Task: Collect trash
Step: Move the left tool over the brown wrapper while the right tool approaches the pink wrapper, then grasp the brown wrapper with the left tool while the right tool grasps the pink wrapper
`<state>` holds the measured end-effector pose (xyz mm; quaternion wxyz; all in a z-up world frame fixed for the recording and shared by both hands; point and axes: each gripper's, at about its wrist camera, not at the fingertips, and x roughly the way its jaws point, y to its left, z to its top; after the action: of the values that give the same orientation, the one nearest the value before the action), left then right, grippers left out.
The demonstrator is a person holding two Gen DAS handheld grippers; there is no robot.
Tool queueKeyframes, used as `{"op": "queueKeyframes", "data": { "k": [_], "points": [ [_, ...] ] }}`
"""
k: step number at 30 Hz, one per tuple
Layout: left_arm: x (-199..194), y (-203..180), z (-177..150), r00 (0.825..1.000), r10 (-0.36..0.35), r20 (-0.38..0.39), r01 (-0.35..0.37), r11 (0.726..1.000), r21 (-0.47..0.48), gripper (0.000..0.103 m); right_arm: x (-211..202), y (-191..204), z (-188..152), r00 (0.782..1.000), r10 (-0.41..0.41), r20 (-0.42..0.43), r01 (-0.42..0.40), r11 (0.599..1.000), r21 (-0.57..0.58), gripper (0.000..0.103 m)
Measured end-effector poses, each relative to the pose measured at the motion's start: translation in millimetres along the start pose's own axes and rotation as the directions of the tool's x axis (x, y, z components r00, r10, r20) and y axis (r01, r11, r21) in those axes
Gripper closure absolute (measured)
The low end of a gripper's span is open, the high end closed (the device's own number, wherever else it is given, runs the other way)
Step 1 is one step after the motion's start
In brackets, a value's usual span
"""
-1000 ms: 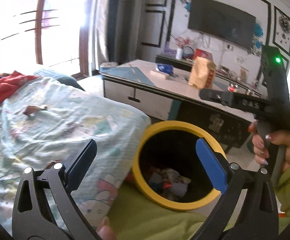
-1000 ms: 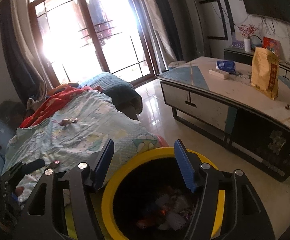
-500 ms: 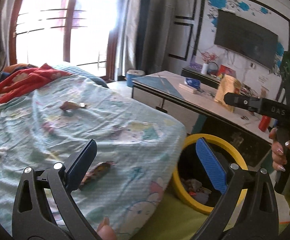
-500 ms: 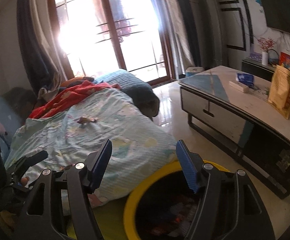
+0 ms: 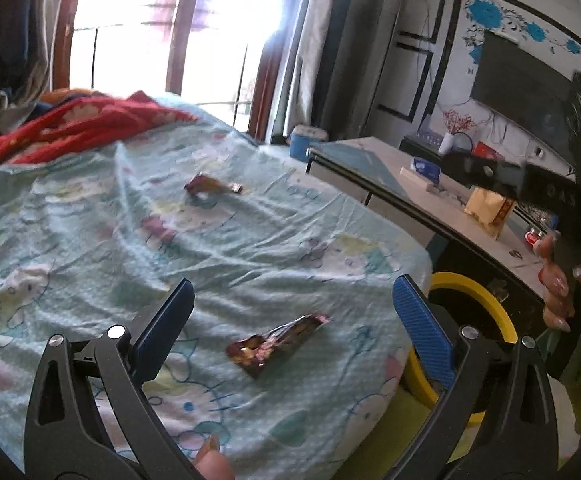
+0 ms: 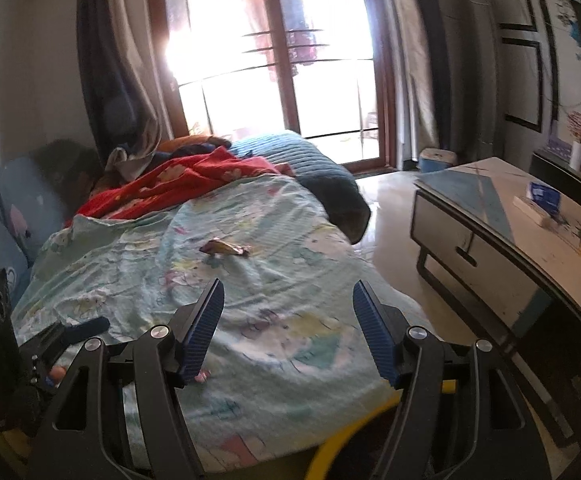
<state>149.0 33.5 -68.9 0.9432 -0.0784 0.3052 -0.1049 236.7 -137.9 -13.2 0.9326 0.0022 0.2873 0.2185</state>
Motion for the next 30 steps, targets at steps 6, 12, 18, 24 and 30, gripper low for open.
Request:
{"op": "queueKeyframes", "data": {
  "k": [6,12,18,24,30],
  "points": [
    [9,11,1,0.998,-0.031,-0.049,0.032,0.999,0.016,0.038,62,28,23,0.998,0.028,-0.064,-0.033,0.996,-0.082,0.039],
    [24,21,-1,0.984,-0.123,-0.126,0.128,0.991,0.031,0.056,133,53,37,0.987,0.043,-0.154,-0.071,0.980,-0.184,0.044],
    [35,22,-6,0.970,-0.158,-0.186,0.168,0.985,0.042,0.061,197,73,37,0.971,0.037,-0.236,-0.099,0.961,-0.259,0.049],
    [46,22,-15,0.954,-0.174,-0.245,0.191,0.981,0.047,0.061,247,87,32,0.949,0.000,-0.315,-0.108,0.939,-0.326,0.059],
    [60,23,-25,0.941,-0.168,-0.293,0.188,0.981,0.042,0.072,274,95,30,0.939,-0.024,-0.344,-0.110,0.925,-0.363,0.070]
  ]
}}
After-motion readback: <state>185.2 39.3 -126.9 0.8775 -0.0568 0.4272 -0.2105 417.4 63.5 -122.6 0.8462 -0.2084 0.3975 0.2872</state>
